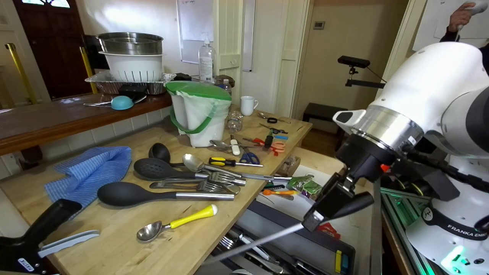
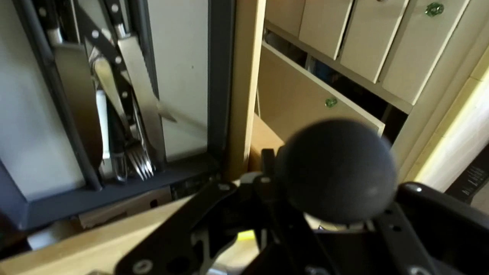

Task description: Remove the knife sharpener from the drawer

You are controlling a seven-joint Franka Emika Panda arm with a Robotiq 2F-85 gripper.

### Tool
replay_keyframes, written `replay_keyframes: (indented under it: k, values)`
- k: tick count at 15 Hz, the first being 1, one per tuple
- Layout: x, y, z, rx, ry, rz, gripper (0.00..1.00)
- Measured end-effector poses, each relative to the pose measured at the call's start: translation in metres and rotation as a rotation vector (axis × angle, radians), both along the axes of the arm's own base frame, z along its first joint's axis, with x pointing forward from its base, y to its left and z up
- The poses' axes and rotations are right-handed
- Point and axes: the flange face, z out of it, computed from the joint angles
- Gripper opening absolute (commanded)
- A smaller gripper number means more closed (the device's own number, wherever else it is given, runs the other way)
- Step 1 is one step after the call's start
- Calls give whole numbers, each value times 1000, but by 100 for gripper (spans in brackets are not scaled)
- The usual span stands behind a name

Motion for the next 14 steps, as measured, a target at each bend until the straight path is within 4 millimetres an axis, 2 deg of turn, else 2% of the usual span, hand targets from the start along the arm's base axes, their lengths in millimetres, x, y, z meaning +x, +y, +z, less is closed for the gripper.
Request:
replay_keyframes:
  k: [3, 5, 7, 10, 13, 14]
  values:
    - [10, -31, 41, -69, -139, -26, 10]
    - [13, -57, 72, -88, -227, -102, 10]
    - [14, -90, 98, -97, -279, -208, 10]
    - [10, -150, 132, -118, -312, -376, 10]
    - [-4, -209, 160, -91, -336, -492, 10]
    - [-6, -219, 164, -76, -346, -531, 10]
